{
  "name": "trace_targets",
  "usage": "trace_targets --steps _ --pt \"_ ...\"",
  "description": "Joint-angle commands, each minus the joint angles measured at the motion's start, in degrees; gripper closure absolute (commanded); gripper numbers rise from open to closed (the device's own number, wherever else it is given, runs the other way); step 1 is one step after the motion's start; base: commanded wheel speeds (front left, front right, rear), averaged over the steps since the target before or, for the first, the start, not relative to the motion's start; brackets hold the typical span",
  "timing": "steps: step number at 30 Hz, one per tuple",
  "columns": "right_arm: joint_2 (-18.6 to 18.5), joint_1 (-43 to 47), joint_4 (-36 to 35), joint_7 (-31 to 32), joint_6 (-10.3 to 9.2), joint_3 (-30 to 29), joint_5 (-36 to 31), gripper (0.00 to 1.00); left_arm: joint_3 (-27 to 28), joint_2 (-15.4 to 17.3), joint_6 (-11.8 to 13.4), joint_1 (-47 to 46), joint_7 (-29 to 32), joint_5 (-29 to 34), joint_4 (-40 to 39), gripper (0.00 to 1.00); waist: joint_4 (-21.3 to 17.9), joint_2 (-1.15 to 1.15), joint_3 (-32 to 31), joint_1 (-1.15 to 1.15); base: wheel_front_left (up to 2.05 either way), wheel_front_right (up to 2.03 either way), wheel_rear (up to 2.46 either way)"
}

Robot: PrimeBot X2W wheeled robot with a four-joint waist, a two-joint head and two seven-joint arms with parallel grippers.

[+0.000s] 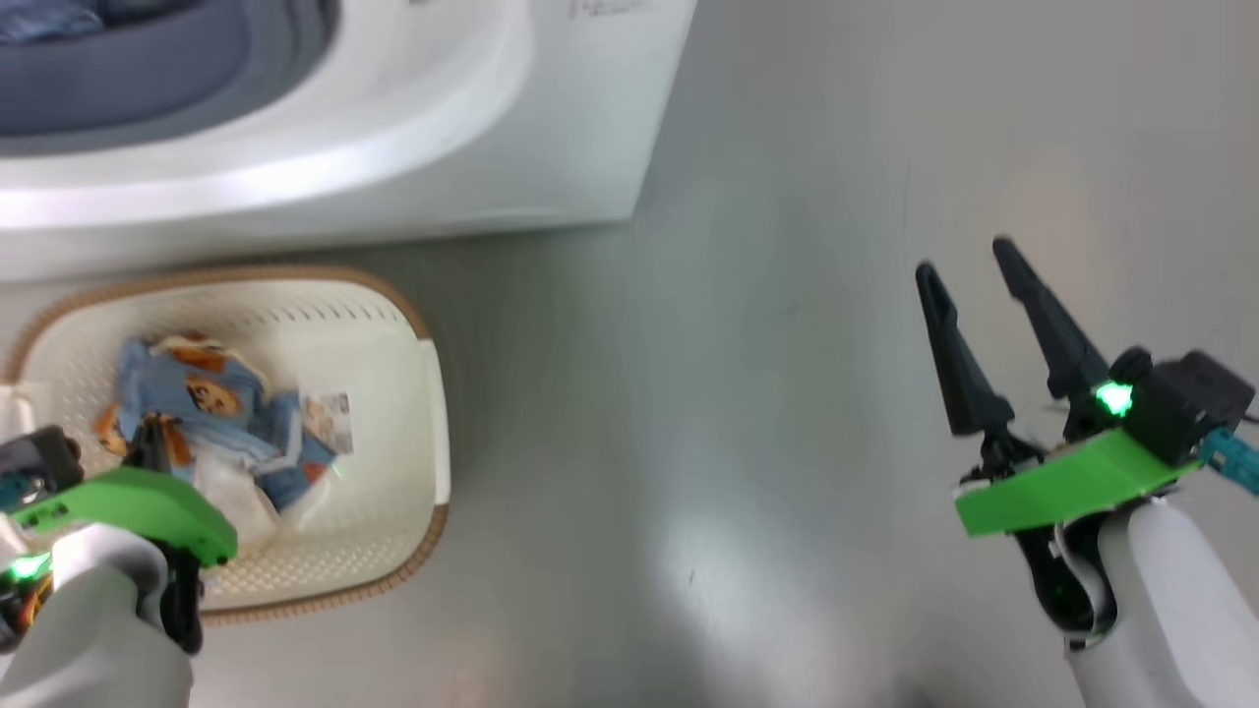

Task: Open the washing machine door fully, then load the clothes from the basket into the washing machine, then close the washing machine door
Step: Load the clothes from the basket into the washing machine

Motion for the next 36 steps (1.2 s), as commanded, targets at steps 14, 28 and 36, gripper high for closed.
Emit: trace_targets --steps 14,28,36 --pt "-0.9 9.6 0.6 -0.3 0.09 -0.5 1.5 0.0 3.5 2.2 -1.4 13.6 -0.7 2.3 -14.6 1.0 0.6 0.0 -16.4 0.0 0.0 0.0 0.0" --pt "-1.2 16.4 1.5 -0.3 0.09 -2.0 2.4 0.0 3.4 1.4 -1.6 23.6 -0.7 0.5 -31.4 1.0 1.3 0.0 -26.2 0.0 0.0 0.0 0.0" --pt "-1.8 20.4 1.5 -0.3 0.09 -2.7 2.9 0.0 2.5 1.7 -1.6 33.2 -0.7 0.0 -45.6 1.0 1.8 0.0 -30.6 0.0 0.0 0.0 0.0"
